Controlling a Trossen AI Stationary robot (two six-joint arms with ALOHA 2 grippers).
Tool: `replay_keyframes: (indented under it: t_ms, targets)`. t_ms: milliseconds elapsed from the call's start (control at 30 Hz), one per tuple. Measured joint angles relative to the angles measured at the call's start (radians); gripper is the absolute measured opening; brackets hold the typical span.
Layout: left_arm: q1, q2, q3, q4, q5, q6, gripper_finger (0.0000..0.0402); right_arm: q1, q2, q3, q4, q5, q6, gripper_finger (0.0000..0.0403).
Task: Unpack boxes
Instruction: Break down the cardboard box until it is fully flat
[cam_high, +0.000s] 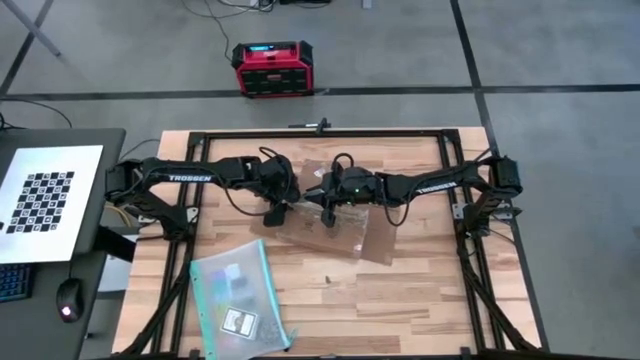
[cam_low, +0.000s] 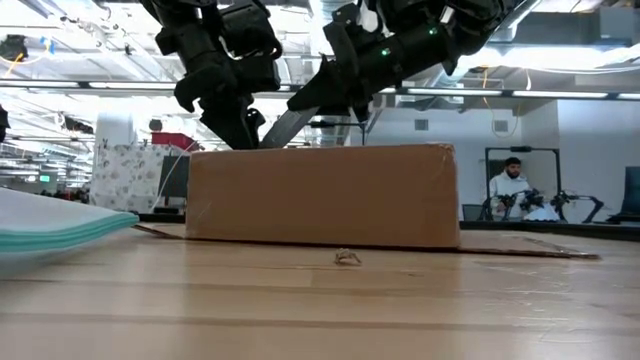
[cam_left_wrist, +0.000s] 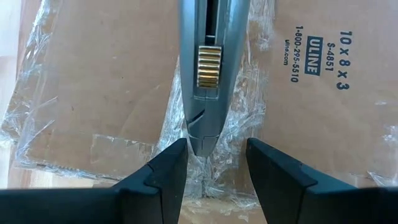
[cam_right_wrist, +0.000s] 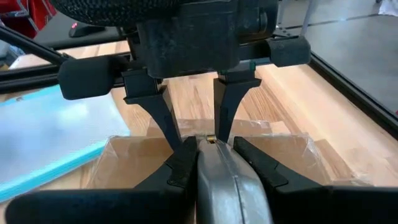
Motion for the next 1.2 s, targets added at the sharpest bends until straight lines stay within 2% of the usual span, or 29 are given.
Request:
replay_keyframes:
  t_ms: [200, 600, 1200]
  targets:
    - [0.000, 0.000, 0.000, 0.002, 0.002, -0.003, 0.0149, 0.003, 0.000, 0.030, -0.060, 0.023, 0.054, 0.0071]
    - [0.001, 0.000, 0.000, 0.005, 0.002, -0.002, 0.0149, 0.030, 0.001, 0.167, -0.267, 0.097, 0.020, 0.0071]
    - [0.001, -0.001, 0.001, 0.000, 0.000, 0.000, 0.0149, 0.041, 0.024, 0.171, -0.293, 0.102, 0.062, 0.0071]
